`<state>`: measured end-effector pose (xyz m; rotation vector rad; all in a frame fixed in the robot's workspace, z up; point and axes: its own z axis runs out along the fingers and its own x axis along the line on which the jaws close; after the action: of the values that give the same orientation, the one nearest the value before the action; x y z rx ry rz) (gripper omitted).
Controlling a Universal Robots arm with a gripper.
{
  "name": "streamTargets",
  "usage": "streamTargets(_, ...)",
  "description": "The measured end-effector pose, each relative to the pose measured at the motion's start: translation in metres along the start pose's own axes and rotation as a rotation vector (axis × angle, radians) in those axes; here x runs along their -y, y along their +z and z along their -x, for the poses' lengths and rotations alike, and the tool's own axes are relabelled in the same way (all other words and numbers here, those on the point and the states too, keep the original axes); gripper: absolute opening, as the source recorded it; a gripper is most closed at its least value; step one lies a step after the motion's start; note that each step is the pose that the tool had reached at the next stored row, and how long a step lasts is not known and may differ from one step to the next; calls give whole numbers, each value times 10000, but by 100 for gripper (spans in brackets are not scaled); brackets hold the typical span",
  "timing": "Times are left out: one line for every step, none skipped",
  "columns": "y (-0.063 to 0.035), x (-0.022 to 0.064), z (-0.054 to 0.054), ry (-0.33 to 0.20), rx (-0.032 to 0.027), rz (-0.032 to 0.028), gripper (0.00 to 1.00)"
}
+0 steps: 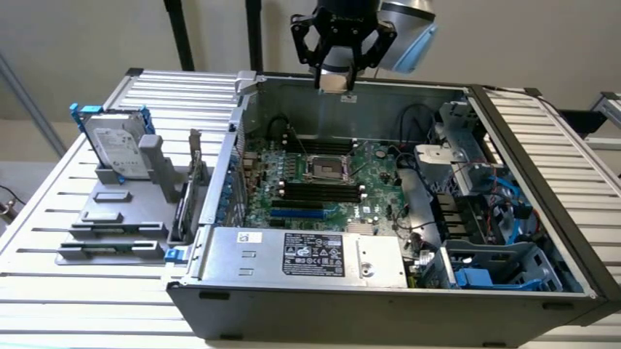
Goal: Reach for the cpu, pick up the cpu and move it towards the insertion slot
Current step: 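Pick up the cpu and move it towards the insertion slot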
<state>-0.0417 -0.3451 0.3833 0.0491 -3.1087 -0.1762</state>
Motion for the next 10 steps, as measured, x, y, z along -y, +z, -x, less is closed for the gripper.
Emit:
streamTargets(4, -2, 8, 78, 9, 2, 54)
streamTargets(8, -6, 14, 152, 17, 4, 54)
streamTargets(11, -9, 19, 228, 25, 5, 54)
streamTargets(15, -13, 23, 306, 35, 7, 54)
streamTargets(18, -19, 25, 369, 41, 7, 54)
streamTargets(23, -28, 27, 407, 46, 5, 54)
streamTargets(27, -40, 28, 429, 49, 0, 54)
streamTargets(32, -54, 28, 447, 51, -8, 54)
streamTargets(36, -74, 29, 456, 52, -24, 54)
streamTargets(41, -92, 29, 460, 52, -42, 54)
